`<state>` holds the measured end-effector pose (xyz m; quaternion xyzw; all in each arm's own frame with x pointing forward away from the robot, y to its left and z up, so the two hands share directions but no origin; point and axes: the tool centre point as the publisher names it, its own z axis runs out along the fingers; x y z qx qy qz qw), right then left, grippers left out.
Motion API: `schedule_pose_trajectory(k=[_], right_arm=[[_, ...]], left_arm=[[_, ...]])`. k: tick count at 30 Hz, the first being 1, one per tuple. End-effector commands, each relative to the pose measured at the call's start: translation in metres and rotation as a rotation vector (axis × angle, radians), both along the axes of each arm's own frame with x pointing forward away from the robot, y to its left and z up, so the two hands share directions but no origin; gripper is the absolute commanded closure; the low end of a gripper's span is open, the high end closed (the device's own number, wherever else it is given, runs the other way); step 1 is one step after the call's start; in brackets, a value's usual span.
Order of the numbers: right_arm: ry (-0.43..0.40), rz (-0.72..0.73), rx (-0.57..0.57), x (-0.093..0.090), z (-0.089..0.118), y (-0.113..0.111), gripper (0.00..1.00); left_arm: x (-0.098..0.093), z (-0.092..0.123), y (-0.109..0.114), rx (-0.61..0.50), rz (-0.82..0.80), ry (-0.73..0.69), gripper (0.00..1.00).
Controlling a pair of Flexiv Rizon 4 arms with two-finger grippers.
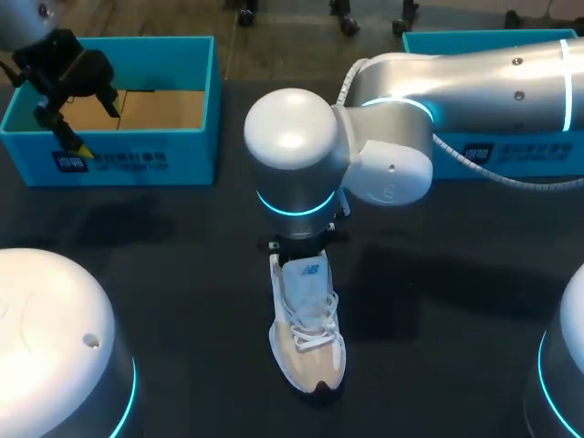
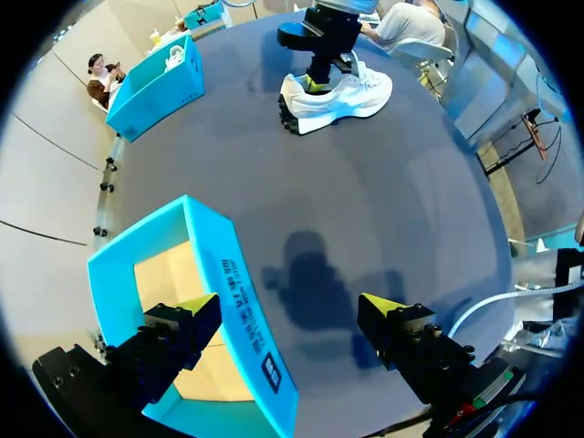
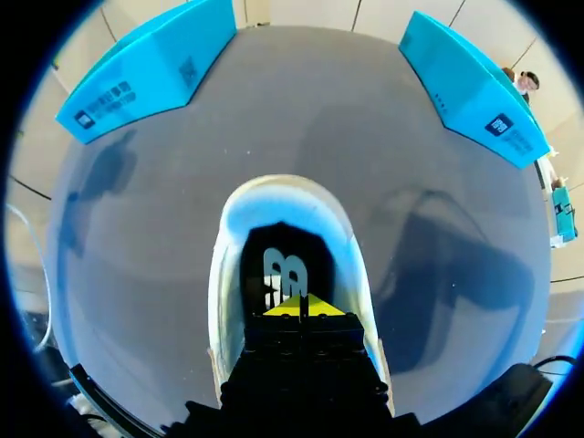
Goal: Take the shoe out of the shoebox, open the shoe tongue, remove and reinsert the insole, then place the shoe into the shoebox
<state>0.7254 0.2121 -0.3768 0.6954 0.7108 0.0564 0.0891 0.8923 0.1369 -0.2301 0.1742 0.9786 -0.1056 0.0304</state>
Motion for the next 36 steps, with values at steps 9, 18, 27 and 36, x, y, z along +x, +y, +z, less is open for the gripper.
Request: schedule_pose_trajectory(k=[9, 18, 27, 36], right_arm=[[0.067, -0.027, 0.113, 0.001, -0.044, -0.004, 1.0], [0.07, -0.019, 0.098, -0.007, -0.023, 0.005, 1.0], [0.05, 0.025, 0.108, 0.003, -0.019, 0.024, 1.0], [-0.011, 0.055, 0.109, 0.028, -0.024, 0.024, 1.0]], left_arm=[[0.0, 0.0, 0.0, 0.003, -0.001, 0.0, 0.0], [0.0, 0.0, 0.0, 0.003, -0.001, 0.0, 0.0], [0.0, 0.0, 0.0, 0.003, -0.001, 0.0, 0.0], [0.0, 0.0, 0.0, 0.003, -0.001, 0.0, 0.0]])
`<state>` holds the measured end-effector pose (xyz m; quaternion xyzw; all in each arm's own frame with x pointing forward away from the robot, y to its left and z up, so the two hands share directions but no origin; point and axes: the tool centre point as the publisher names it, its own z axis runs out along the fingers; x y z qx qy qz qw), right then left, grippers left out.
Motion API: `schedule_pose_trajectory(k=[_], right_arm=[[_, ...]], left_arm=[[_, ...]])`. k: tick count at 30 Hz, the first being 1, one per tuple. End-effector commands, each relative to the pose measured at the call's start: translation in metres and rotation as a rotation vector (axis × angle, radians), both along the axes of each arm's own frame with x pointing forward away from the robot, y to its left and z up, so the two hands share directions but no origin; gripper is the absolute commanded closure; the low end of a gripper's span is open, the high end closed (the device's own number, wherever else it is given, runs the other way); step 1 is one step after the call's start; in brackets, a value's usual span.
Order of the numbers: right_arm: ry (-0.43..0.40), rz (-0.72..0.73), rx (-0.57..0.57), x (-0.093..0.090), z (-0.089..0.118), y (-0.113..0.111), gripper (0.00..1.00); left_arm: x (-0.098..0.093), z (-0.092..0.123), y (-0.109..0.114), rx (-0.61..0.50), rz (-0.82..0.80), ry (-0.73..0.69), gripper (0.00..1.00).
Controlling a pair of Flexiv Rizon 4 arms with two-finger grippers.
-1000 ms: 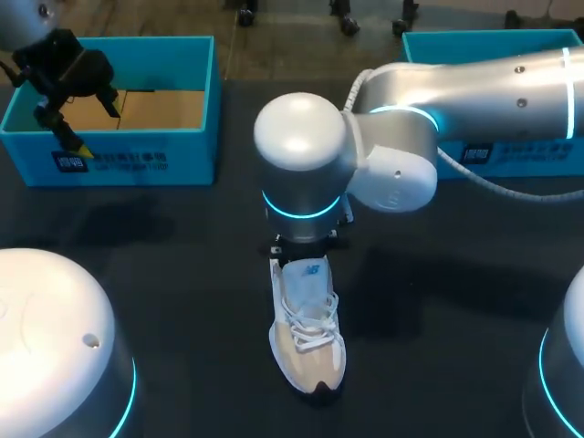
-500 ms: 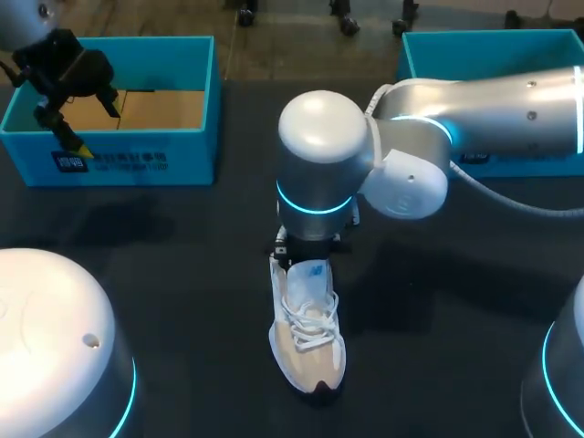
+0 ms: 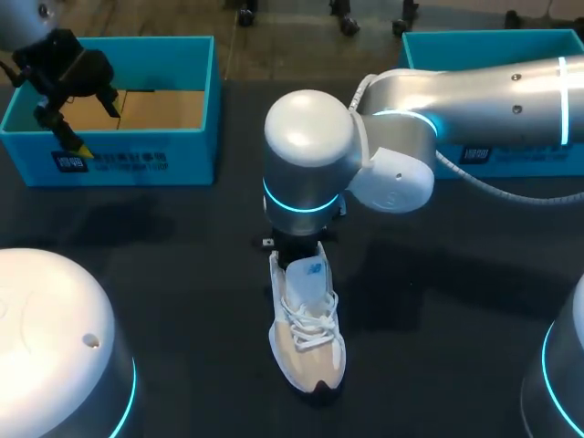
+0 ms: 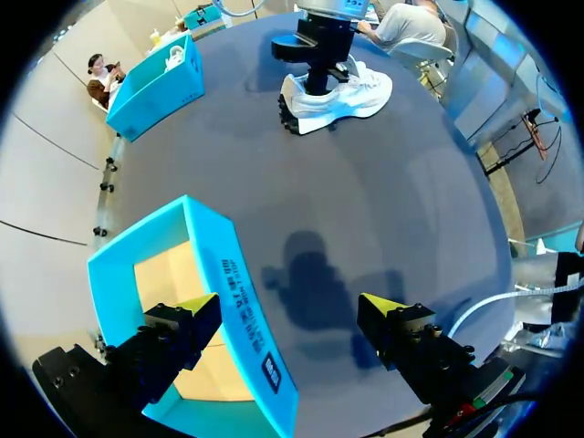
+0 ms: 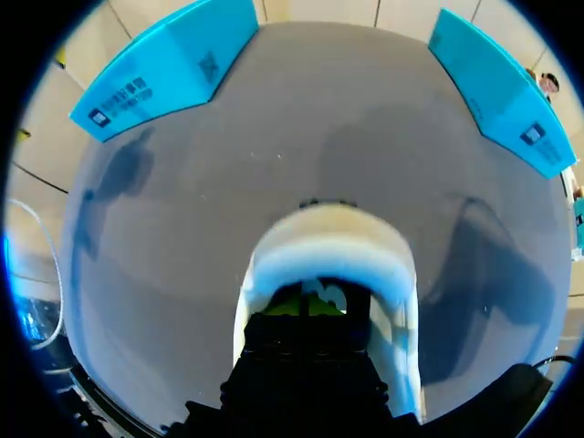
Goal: Take the shoe out of the shoebox, open the shoe tongue, remove and reinsert the insole, then place the shoe into the shoebox
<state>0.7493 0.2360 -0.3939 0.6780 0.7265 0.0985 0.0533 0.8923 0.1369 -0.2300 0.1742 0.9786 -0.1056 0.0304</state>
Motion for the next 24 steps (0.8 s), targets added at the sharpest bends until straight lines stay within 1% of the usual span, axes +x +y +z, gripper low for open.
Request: schedule_pose_trajectory(k=[1, 5, 11, 13, 16, 19, 22, 24], right_arm=[[-0.005, -0.006, 0.006, 0.006, -0.01, -0.002, 1.0], [0.003, -0.016, 0.02, 0.009, -0.023, -0.005, 1.0], [0.033, -0.032, 0.036, 0.005, -0.033, -0.002, 1.0], [0.016, -0.039, 0.023, 0.003, -0.026, 0.001, 1.0], [-0.014, -0.047, -0.021, 0.003, -0.006, 0.005, 1.0], [-0.022, -0.05, -0.066, 0.005, 0.008, 0.009, 1.0], [-0.017, -0.054, -0.081, 0.004, 0.011, 0.009, 1.0], [-0.004, -0.066, -0.085, 0.002, 0.008, 0.006, 1.0]], left_arm=[[0.0, 0.0, 0.0, 0.003, -0.001, 0.0, 0.0], [0.0, 0.0, 0.0, 0.003, -0.001, 0.0, 0.0], [0.0, 0.0, 0.0, 0.003, -0.001, 0.0, 0.0], [0.0, 0.0, 0.0, 0.003, -0.001, 0.0, 0.0], [0.0, 0.0, 0.0, 0.003, -0.001, 0.0, 0.0], [0.0, 0.0, 0.0, 0.003, -0.001, 0.0, 0.0], [0.0, 0.0, 0.0, 0.003, -0.001, 0.0, 0.0], [0.0, 0.0, 0.0, 0.003, -0.001, 0.0, 0.0]])
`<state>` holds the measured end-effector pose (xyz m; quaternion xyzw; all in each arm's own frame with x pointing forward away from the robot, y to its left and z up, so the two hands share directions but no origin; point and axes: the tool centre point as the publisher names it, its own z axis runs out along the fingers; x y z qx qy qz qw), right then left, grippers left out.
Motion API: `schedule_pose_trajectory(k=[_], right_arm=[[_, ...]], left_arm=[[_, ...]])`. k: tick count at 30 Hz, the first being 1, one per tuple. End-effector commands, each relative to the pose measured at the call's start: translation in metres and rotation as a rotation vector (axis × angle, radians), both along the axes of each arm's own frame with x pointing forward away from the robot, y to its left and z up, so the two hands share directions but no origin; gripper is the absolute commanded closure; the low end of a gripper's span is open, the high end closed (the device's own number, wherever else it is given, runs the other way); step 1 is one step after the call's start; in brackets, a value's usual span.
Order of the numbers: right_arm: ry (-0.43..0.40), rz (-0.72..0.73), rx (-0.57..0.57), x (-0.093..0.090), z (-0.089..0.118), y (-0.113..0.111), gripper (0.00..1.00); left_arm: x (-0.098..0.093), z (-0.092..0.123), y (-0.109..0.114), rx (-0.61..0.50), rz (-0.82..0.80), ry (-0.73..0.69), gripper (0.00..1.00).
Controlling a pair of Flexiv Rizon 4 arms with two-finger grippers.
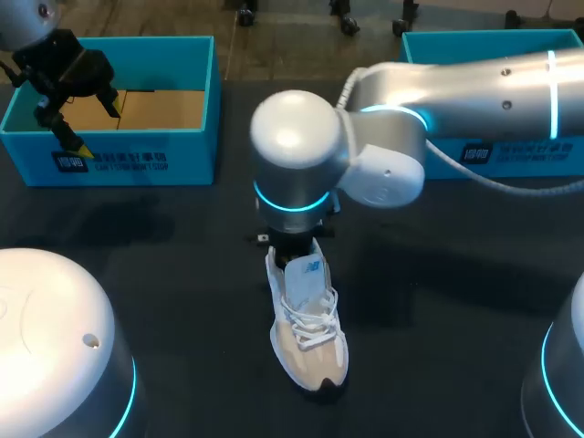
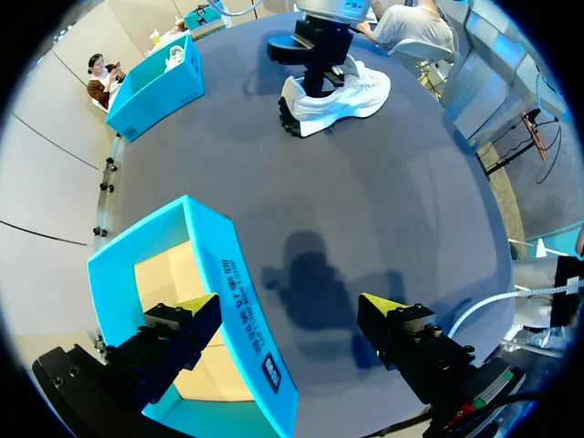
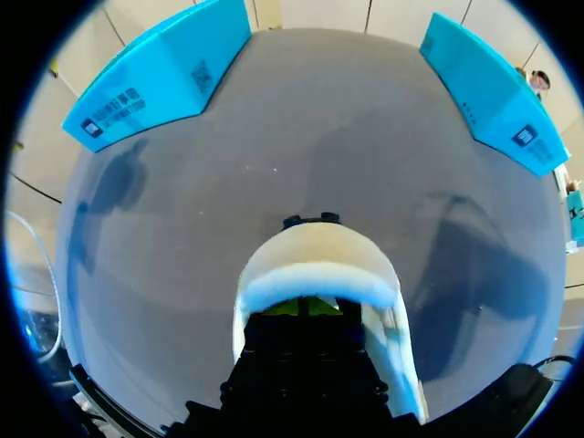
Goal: Take the shoe out of the shoebox, open the shoe tongue, remove and reinsert the insole, then place the shoe into the shoebox
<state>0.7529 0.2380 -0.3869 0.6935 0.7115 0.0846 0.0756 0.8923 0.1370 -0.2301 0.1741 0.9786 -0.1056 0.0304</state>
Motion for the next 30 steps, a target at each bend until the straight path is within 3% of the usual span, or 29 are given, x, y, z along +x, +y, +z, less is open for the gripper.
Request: schedule_pose_trajectory(k=[1, 10, 13, 21, 30], right_arm=[[0.017, -0.019, -0.032, -0.002, -0.002, 0.002, 1.0], [0.104, -0.018, 0.047, -0.01, -0.033, -0.011, 1.0], [0.113, -0.024, 0.043, -0.018, -0.025, -0.011, 1.0], [0.105, 0.003, -0.023, -0.036, 0.027, -0.007, 1.0], [0.132, 0.067, 0.025, -0.044, 0.028, -0.027, 1.0]], left_arm=[[0.0, 0.0, 0.0, 0.003, -0.001, 0.0, 0.0], [0.0, 0.0, 0.0, 0.003, -0.001, 0.0, 0.0], [0.0, 0.0, 0.0, 0.003, -0.001, 0.0, 0.0], [0.0, 0.0, 0.0, 0.003, -0.001, 0.0, 0.0], [0.0, 0.0, 0.0, 0.003, -0.001, 0.0, 0.0]])
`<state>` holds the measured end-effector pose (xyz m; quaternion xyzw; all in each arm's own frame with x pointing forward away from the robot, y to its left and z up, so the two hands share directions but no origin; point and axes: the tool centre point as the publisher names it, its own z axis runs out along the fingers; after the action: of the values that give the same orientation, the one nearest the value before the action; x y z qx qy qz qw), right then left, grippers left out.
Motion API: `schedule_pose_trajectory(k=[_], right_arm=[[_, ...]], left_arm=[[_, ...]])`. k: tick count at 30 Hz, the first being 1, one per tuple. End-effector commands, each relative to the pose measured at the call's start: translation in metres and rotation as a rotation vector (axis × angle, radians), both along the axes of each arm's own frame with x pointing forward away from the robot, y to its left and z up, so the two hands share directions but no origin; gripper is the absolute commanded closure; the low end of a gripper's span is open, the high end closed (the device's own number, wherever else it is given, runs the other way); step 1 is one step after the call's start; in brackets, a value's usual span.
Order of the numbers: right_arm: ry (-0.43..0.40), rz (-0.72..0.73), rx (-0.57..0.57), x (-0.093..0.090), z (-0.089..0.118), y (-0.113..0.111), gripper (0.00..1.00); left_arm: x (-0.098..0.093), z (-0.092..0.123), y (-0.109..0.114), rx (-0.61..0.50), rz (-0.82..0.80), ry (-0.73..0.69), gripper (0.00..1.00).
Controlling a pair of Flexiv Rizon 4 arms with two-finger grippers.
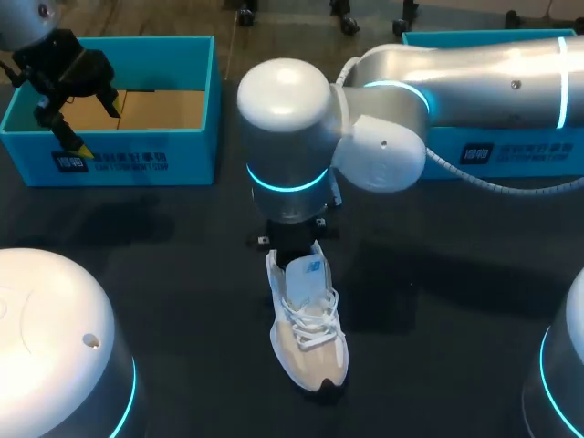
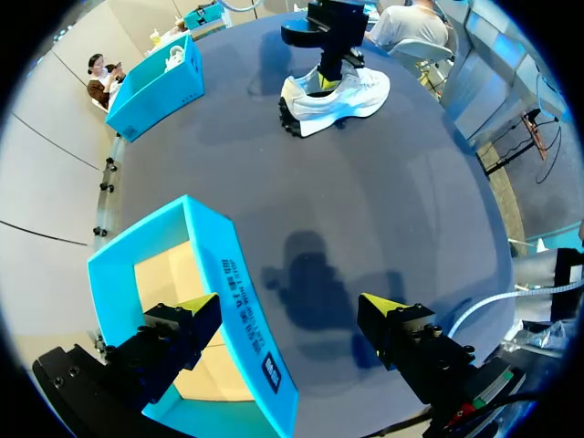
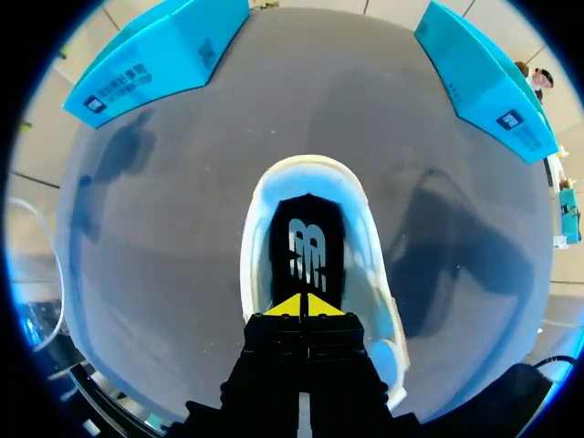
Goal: Take the shoe out of the shoebox, open the shoe tongue, remove and reinsert the insole, then place the shoe into the shoebox
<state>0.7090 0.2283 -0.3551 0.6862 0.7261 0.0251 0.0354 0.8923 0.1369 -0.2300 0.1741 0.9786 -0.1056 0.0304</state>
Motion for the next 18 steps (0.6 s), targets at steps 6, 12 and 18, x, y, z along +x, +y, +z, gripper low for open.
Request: schedule_pose_trajectory(k=[6, 12, 18], right_arm=[[0.024, 0.087, 0.084, -0.004, -0.001, -0.024, 1.0], [0.054, 0.155, 0.083, -0.011, 0.002, -0.024, 0.24], [0.079, 0.182, 0.079, -0.013, 0.0, -0.018, 0.0]], left_arm=[[0.0, 0.0, 0.0, 0.003, -0.001, 0.0, 0.0], [0.0, 0.0, 0.0, 0.003, -0.001, 0.0, 0.0], [0.0, 0.0, 0.0, 0.003, -0.001, 0.0, 0.0]])
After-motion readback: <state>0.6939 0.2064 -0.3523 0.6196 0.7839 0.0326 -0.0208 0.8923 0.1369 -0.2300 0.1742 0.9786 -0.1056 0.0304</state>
